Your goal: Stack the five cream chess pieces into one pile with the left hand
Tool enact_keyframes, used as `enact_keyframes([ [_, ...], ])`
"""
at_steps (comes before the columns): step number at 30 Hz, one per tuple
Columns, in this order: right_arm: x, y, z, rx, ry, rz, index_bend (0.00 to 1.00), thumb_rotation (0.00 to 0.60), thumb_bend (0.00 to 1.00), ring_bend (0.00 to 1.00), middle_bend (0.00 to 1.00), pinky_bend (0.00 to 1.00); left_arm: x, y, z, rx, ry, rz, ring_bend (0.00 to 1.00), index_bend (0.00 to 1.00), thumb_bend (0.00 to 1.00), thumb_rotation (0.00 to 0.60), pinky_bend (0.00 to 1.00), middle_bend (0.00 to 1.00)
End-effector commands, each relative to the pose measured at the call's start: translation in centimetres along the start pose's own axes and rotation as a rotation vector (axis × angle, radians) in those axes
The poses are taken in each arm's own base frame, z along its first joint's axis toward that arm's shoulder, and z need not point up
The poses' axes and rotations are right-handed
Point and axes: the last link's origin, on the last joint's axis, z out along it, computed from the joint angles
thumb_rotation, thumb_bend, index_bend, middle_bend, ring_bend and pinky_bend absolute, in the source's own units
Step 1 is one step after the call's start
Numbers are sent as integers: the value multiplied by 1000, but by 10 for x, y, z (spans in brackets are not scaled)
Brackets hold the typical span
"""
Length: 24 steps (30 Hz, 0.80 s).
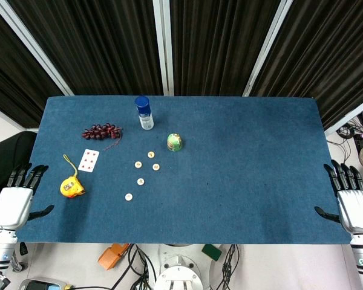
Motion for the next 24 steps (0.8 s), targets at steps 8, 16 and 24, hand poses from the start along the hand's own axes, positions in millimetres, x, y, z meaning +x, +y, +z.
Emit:
enact_keyframes([
  [8,7,1,-4,9,29,-4,0,600,122,0,31,0,3,38,19,-187,-9,-52,90,208,94,600,0,164],
  [16,11,2,-11,8,46,-1,0,600,122,0,18,0,-21,99,56,-420,-107,-58,95,321,157,600,0,180],
  [24,10,3,-13,6,63,-3,0,600,123,0,0,0,-64,135,81,-475,-237,-44,56,356,182,600,0,175],
])
